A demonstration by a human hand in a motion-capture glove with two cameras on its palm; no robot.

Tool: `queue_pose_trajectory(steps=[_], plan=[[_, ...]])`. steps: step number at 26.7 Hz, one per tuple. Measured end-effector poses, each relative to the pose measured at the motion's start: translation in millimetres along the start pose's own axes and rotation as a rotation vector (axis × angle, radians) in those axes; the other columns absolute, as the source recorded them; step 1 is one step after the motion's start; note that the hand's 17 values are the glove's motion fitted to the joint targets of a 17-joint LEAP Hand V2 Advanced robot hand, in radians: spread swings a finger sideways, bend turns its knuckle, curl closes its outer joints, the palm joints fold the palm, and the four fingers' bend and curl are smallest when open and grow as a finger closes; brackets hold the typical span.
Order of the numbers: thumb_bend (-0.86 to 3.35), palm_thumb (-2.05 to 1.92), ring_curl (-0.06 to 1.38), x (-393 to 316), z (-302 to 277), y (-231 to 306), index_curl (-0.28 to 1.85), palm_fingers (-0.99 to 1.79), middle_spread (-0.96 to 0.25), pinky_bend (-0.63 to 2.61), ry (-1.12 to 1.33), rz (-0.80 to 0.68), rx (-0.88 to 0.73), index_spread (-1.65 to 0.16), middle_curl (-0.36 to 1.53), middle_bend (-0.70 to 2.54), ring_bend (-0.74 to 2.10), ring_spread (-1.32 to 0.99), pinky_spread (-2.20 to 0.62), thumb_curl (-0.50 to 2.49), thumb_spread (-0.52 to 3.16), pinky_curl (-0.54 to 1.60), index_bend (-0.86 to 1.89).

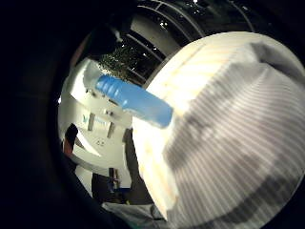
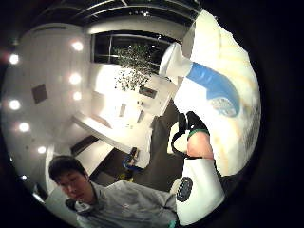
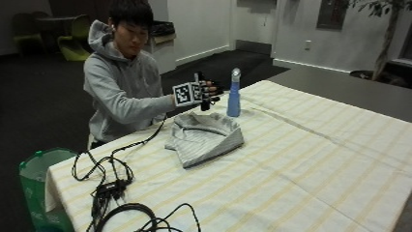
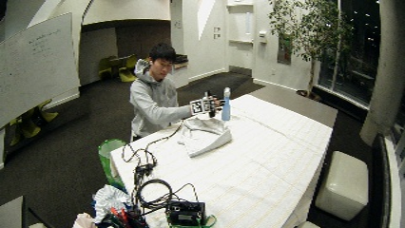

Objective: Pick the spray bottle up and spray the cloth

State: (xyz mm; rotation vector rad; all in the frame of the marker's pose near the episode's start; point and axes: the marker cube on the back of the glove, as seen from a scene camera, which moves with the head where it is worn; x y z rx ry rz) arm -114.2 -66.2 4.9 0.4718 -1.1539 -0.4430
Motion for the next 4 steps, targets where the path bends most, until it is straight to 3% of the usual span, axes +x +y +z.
queue_pose_trajectory(steps=[4], plan=[[-0.04,0.96,0.38,-9.0,-26.2,24.1,0.33,0.36,-0.03,0.47,0.073,-0.029,-0.043,-0.28,0.42,0.29,0.36,-0.06,0.08,0.59,0.67,0.40,0.10]])
